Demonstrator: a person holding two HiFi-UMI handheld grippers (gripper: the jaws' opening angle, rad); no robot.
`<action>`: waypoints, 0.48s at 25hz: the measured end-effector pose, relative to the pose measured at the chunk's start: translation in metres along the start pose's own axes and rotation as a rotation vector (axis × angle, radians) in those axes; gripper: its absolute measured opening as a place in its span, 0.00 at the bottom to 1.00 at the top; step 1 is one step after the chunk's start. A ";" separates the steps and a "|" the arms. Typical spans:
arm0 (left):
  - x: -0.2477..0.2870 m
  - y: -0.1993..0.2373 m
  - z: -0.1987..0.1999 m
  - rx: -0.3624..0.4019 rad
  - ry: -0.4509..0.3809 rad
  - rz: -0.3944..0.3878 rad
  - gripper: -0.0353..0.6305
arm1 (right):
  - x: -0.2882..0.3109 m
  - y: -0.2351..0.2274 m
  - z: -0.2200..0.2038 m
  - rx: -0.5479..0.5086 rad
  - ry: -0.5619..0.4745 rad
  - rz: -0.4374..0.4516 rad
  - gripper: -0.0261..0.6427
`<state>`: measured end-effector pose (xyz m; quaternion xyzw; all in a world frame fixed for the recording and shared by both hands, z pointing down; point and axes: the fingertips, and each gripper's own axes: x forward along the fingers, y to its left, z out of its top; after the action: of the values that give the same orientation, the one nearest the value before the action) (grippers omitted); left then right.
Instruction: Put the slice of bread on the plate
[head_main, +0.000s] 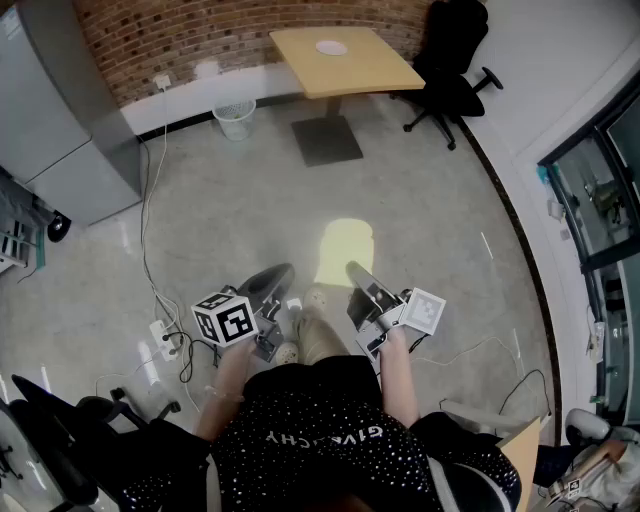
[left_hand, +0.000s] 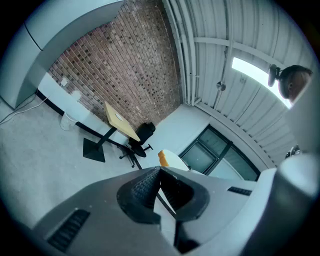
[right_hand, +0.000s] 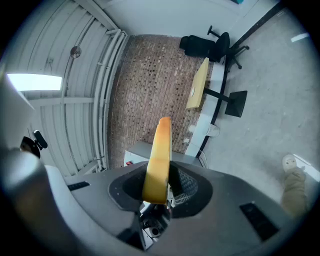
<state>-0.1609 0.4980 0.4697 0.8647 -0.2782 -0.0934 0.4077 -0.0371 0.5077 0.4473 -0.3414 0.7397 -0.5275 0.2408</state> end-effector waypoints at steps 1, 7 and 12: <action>0.003 0.006 0.000 -0.003 -0.001 0.007 0.07 | 0.008 -0.004 0.007 0.003 0.001 0.001 0.18; 0.042 0.040 0.031 -0.017 0.002 0.028 0.07 | 0.057 -0.027 0.058 0.023 0.006 0.011 0.18; 0.102 0.055 0.087 0.022 -0.025 0.025 0.07 | 0.095 -0.042 0.117 0.026 0.006 0.013 0.18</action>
<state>-0.1325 0.3555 0.4614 0.8645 -0.2948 -0.0960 0.3957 -0.0043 0.3550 0.4489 -0.3316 0.7359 -0.5365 0.2464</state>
